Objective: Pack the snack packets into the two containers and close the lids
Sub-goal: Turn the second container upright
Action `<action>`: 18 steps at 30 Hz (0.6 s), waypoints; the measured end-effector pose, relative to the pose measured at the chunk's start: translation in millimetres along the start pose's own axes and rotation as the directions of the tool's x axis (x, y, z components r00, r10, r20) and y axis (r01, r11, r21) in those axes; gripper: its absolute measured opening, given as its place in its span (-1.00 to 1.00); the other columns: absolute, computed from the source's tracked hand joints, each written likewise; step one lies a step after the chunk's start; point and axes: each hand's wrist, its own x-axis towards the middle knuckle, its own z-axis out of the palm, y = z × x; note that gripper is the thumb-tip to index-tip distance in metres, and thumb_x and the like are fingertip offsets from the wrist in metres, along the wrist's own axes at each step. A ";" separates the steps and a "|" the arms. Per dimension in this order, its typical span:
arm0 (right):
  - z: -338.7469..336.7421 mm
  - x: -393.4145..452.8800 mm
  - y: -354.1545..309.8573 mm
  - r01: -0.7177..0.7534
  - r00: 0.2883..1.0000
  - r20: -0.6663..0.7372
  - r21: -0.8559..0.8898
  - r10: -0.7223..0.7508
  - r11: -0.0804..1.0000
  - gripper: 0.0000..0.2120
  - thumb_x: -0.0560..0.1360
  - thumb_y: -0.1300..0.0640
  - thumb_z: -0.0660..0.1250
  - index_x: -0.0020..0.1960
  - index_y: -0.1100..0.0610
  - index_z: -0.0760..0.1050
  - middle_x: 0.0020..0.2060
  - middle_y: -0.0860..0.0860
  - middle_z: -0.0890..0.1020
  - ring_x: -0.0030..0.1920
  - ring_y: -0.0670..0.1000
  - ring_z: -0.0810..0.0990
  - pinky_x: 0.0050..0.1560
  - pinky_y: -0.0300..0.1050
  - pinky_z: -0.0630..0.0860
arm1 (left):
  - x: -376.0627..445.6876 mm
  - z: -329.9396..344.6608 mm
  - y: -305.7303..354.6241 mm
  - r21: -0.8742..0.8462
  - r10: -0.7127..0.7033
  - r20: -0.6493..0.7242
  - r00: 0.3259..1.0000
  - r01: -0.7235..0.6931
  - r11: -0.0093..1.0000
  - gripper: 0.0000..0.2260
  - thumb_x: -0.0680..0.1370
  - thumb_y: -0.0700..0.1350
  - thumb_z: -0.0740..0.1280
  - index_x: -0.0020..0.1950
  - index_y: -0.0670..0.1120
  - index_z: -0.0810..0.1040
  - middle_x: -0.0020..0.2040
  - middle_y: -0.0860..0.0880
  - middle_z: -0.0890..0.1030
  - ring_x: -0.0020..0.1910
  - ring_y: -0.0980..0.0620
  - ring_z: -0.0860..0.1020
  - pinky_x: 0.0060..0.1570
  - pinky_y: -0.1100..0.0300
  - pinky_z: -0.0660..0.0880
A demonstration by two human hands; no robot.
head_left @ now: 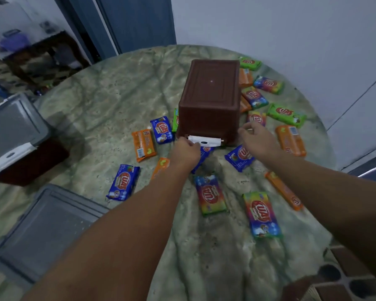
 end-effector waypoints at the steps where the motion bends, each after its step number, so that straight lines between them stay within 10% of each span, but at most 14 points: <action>1: -5.3 6.9 0.0 -0.008 1.000 0.021 0.017 0.008 1.000 -0.77 0.65 -0.13 0.21 0.11 -0.01 0.50 0.01 0.02 0.63 -0.01 0.04 0.61 -0.01 -0.03 0.50 | 2.8 7.1 4.8 -0.025 -0.033 -0.022 0.999 0.033 0.999 -0.80 0.60 -0.03 0.32 0.05 -0.16 0.50 0.03 -0.11 0.62 0.07 -0.13 0.60 0.13 -0.01 0.54; 7: -16.6 43.9 -5.6 -0.022 0.994 0.105 0.170 0.004 0.985 -0.19 0.32 -0.64 -0.04 0.14 -0.03 0.51 0.11 0.05 0.64 0.13 0.16 0.62 0.25 0.25 0.50 | 14.6 28.9 20.9 -0.215 -0.186 -0.094 0.978 0.163 0.963 -0.68 0.57 -0.14 0.25 0.29 -0.23 0.50 0.19 -0.23 0.61 0.16 -0.24 0.57 0.06 0.03 0.48; 12: -21.7 45.6 -34.7 -0.126 0.988 0.111 0.202 0.105 0.971 -0.15 0.50 -0.55 -0.02 0.53 0.02 0.29 0.44 0.05 0.45 0.42 0.17 0.43 0.40 0.11 0.34 | 17.9 41.6 29.5 -0.463 -0.361 -0.015 0.932 0.313 0.829 -0.63 0.58 -0.22 0.24 0.38 -0.23 0.48 0.27 -0.29 0.57 0.22 -0.29 0.57 -0.07 0.04 0.45; 18: -13.3 67.0 -38.9 -0.188 0.967 0.226 0.314 0.119 0.931 0.22 0.16 -0.73 0.17 0.62 -0.05 0.15 0.52 -0.04 0.38 0.47 0.11 0.40 0.44 0.22 0.37 | 43.0 65.1 19.3 -0.615 -0.481 0.086 0.872 0.427 0.663 -0.53 0.46 -0.11 0.25 0.37 -0.14 0.50 0.25 -0.22 0.60 0.15 -0.22 0.61 -0.06 0.08 0.53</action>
